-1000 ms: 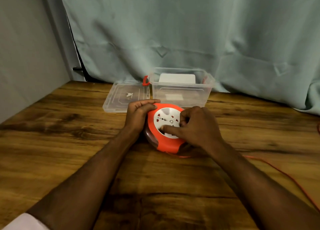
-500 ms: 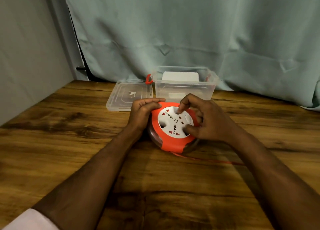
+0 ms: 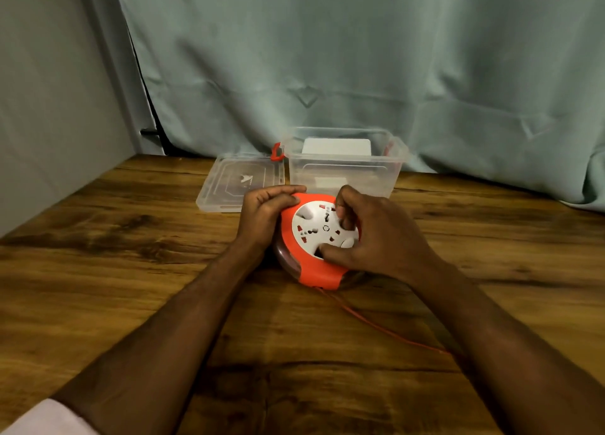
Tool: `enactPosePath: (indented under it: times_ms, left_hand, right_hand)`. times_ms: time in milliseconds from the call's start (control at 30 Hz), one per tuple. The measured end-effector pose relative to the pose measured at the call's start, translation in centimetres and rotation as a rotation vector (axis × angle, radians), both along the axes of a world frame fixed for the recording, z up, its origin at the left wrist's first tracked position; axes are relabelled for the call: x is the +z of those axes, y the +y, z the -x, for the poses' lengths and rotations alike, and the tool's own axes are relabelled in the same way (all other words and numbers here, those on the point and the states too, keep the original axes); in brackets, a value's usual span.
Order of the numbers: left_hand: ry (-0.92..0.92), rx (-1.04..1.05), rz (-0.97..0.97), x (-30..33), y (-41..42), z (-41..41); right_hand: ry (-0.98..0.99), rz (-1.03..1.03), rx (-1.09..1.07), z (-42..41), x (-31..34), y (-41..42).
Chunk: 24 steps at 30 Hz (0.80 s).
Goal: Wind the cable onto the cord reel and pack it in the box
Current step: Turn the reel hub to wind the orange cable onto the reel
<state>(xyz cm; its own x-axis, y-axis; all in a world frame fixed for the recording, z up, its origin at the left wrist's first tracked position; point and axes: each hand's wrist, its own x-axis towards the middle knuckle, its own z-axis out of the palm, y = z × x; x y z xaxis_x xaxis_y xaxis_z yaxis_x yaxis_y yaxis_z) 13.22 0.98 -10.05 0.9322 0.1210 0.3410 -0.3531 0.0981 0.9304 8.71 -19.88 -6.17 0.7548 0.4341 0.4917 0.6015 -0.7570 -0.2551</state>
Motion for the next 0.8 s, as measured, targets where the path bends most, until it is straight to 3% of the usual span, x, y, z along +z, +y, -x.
enactPosePath:
  times_ms: [300,467,633,800]
  left_hand:
    - [0.002,-0.019,0.025,0.1,-0.1,0.1]
    - [0.006,-0.039,0.021,0.3,-0.2,0.3]
    - [0.012,-0.052,0.019,0.3,-0.1,0.3]
    - [0.0,-0.071,0.03,0.4,-0.2,0.3]
  right_hand:
    - [-0.019,0.035,-0.252,1.6,0.3,3.0]
    - [-0.007,-0.068,-0.043,1.0,0.9,1.3]
    - [0.116,0.05,0.142,0.7,2.3,-0.9]
    - [0.106,0.125,0.124,0.4,2.6,-1.4]
